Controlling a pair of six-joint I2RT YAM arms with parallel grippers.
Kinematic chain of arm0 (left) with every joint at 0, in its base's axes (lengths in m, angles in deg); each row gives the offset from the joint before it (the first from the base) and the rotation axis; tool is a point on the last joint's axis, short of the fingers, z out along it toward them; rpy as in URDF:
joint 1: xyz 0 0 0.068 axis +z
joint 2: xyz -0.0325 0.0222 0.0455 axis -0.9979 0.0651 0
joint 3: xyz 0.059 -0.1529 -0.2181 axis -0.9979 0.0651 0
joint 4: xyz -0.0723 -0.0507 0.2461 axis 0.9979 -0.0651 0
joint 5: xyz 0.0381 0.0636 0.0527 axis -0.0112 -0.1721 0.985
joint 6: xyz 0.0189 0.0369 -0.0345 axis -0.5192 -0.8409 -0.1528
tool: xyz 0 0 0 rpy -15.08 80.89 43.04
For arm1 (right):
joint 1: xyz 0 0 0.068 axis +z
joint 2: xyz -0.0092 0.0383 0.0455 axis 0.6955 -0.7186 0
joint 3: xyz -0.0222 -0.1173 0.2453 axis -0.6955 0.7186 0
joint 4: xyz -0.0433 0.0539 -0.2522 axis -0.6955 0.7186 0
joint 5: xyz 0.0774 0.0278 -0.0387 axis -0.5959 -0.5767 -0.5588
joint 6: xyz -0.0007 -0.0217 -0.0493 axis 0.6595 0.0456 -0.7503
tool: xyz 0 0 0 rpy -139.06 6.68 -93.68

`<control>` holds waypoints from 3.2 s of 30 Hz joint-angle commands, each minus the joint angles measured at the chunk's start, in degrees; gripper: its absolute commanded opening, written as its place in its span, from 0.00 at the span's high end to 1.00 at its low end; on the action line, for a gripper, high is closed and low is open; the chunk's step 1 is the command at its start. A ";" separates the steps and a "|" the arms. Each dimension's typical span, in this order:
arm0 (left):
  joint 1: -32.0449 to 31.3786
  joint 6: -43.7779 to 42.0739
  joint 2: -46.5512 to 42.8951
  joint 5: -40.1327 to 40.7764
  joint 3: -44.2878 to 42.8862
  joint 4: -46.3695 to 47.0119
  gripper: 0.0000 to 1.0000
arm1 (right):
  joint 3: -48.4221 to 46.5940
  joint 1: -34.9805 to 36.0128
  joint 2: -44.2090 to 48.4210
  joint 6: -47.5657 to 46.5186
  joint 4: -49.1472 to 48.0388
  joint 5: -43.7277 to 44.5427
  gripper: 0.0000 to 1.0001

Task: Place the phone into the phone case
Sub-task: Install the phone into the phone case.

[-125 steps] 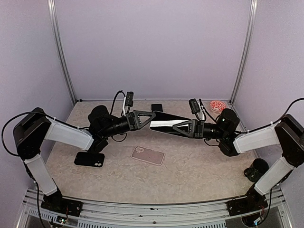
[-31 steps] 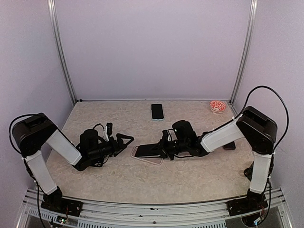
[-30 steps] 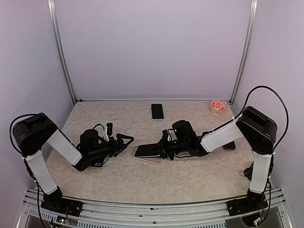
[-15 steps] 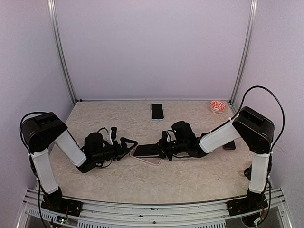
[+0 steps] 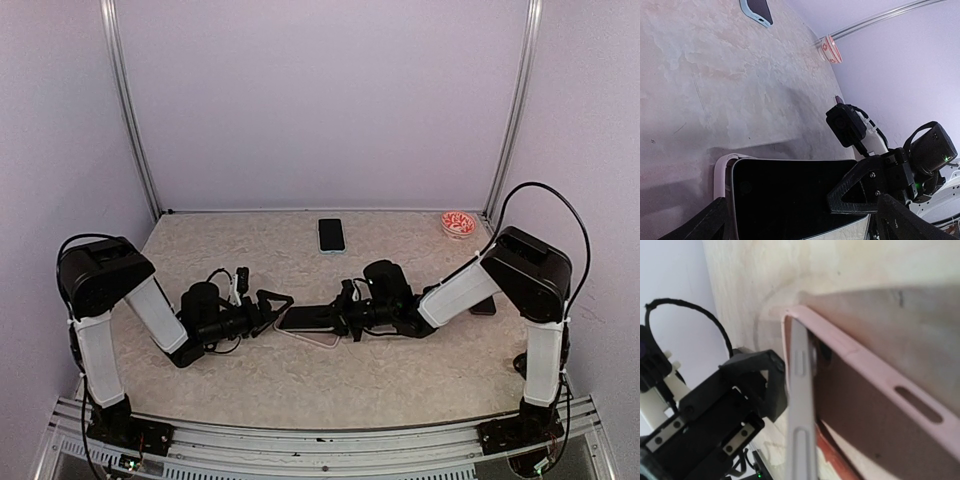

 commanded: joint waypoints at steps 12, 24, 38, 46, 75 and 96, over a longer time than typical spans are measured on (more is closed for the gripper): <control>-0.70 1.81 0.43 -2.09 1.42 2.84 0.01 | 2.29 0.79 -2.95 2.45 -3.16 0.35 1.00; 0.71 -6.25 -4.80 2.04 -4.33 -16.10 0.01 | 1.47 0.88 -2.60 1.10 -2.69 0.11 1.00; -2.62 -5.40 0.41 -0.27 -7.55 -17.49 0.01 | -0.50 0.89 -2.61 -0.16 -0.86 0.51 1.00; -4.01 -3.34 0.92 0.18 -5.77 -14.83 0.01 | -1.18 0.94 -4.26 1.21 -2.81 1.61 1.00; 0.18 -4.03 -7.07 -2.41 -0.42 -14.68 0.01 | 2.63 0.46 -9.32 0.85 -25.74 -4.46 1.00; 0.76 -7.05 -10.83 -1.55 -2.15 -24.95 0.01 | 3.81 0.35 -5.65 -2.29 -29.18 -8.16 1.00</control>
